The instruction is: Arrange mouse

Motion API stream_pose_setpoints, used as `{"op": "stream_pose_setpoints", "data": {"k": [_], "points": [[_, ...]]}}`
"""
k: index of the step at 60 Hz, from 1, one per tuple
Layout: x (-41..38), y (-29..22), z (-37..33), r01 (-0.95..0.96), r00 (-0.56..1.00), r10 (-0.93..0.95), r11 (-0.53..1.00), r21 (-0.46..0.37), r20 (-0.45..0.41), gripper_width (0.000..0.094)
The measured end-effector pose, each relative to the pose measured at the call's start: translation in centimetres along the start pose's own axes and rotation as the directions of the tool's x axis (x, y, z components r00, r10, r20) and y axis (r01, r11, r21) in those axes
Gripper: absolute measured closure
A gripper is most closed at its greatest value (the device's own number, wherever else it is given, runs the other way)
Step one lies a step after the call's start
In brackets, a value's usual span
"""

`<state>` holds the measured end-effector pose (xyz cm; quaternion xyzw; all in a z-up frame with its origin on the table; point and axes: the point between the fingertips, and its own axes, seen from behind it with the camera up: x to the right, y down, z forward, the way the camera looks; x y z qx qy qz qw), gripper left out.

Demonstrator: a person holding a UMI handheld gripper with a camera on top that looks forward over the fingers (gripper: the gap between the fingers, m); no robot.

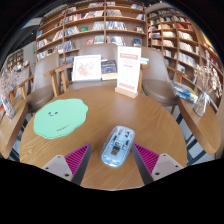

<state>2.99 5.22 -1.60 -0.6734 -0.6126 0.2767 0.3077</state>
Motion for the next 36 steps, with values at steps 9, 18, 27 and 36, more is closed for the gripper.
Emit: {"op": "stream_pose_setpoints", "data": {"k": [9, 18, 27, 36], "points": [[-0.9, -1.6, 1.9, 0.018, 1.000, -0.018, 1.000, 0.003, 0.021, 0.0091], [-1.6, -2.7, 3.2, 0.030, 0.999, -0.030, 0.999, 0.011, 0.032, 0.0100], [-1.9, -2.9, 3.3, 0.041, 0.998, -0.042, 0.999, 0.025, 0.036, 0.0297], [-1.8, -3.2, 3.0, 0.059, 0.998, -0.059, 0.998, 0.010, -0.008, 0.0524]]}}
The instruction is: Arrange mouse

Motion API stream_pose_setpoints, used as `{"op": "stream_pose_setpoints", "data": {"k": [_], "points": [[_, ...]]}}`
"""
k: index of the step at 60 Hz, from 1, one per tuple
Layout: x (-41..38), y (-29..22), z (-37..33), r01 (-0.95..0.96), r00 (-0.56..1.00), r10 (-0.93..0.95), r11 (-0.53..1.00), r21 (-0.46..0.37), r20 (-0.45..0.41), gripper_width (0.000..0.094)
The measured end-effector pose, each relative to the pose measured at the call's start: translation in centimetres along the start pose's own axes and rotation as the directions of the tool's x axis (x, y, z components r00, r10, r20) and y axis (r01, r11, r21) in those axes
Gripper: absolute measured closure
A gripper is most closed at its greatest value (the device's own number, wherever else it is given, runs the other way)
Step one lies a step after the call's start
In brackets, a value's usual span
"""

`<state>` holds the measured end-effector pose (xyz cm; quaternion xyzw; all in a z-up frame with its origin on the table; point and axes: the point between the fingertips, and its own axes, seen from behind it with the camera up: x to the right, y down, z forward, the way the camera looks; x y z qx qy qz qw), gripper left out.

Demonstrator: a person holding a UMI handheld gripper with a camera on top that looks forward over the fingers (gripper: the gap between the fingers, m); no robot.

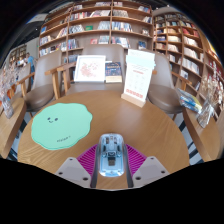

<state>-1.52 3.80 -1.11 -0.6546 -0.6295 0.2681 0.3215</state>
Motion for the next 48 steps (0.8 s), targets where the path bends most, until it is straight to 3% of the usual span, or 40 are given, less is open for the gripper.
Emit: {"op": "stream_pose_setpoints", "data": {"k": [13, 22, 31, 48], "points": [[-4.8, -7.6, -3.7, -0.031, 0.995, 0.021, 0.995, 0.093, 0.102, 0.0534], [-10.4, -12.5, -2.5, -0.024, 0.990, 0.003, 0.989, 0.149, 0.141, 0.0534], [-15.7, -11.0, 1.8, -0.050, 0.982, 0.035, 0.996, 0.077, 0.184, 0.0534], [-18.1, -6.3, 5.7, 0.042, 0.990, -0.044, 0.999, 0.019, 0.132, 0.0475]]}}
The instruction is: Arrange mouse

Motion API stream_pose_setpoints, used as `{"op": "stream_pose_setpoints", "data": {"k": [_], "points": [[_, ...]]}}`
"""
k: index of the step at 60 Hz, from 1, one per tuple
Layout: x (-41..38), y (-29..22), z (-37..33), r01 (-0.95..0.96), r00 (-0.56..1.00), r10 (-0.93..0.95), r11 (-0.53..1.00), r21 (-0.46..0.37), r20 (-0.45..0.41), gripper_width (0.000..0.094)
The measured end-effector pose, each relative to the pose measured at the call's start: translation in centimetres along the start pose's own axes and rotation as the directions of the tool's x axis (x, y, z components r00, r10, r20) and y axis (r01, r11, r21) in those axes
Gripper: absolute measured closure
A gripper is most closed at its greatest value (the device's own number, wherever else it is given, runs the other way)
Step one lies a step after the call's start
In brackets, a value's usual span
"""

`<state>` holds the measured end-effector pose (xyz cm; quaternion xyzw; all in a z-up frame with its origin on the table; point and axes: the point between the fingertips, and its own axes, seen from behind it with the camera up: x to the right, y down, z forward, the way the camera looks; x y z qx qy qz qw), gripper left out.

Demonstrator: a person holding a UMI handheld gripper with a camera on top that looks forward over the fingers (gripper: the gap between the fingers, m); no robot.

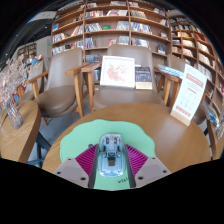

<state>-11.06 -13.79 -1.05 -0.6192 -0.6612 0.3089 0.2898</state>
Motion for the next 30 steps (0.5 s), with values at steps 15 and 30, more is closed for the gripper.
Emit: {"op": "stream_pose_setpoints", "data": {"k": [15, 30], "points": [[1.1, -1.5, -3.5, 0.010, 1.000, -0.009, 0.999, 0.053, -0.023, 0.0077], [5.3, 0.3, -19.7, 0.015, 0.999, -0.006, 0.985, 0.174, -0.052, 0.0084]]}}
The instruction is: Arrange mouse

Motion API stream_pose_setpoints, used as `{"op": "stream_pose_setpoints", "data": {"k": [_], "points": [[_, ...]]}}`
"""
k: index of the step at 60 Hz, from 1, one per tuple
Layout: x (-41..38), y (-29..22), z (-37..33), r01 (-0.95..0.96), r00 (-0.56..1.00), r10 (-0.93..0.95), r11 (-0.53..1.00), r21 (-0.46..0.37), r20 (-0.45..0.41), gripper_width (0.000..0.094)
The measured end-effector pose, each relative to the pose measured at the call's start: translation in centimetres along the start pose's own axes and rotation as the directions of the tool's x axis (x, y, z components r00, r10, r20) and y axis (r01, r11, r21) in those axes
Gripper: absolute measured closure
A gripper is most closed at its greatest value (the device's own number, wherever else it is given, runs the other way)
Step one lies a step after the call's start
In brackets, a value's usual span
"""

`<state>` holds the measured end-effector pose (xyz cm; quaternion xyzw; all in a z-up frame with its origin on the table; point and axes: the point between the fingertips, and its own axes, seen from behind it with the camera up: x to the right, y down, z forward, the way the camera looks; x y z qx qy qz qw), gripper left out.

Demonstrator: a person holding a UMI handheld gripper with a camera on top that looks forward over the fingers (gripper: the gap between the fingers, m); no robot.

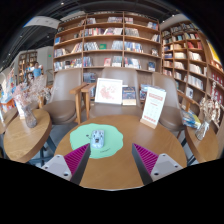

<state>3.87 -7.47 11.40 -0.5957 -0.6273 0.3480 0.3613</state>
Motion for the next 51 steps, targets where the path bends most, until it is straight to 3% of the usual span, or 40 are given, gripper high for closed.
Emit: {"op": "stream_pose_setpoints", "data": {"k": [9, 20, 51], "points": [[2.6, 4.0, -9.3, -0.021, 1.000, 0.021, 1.000, 0.010, 0.005, 0.0084], [4.7, 9.6, -15.8, -0.033, 0.999, 0.033, 0.999, -0.026, -0.016, 0.0083], [5.9, 13.0, -19.6, 0.021, 0.999, -0.021, 1.000, -0.002, -0.048, 0.0083]]}}
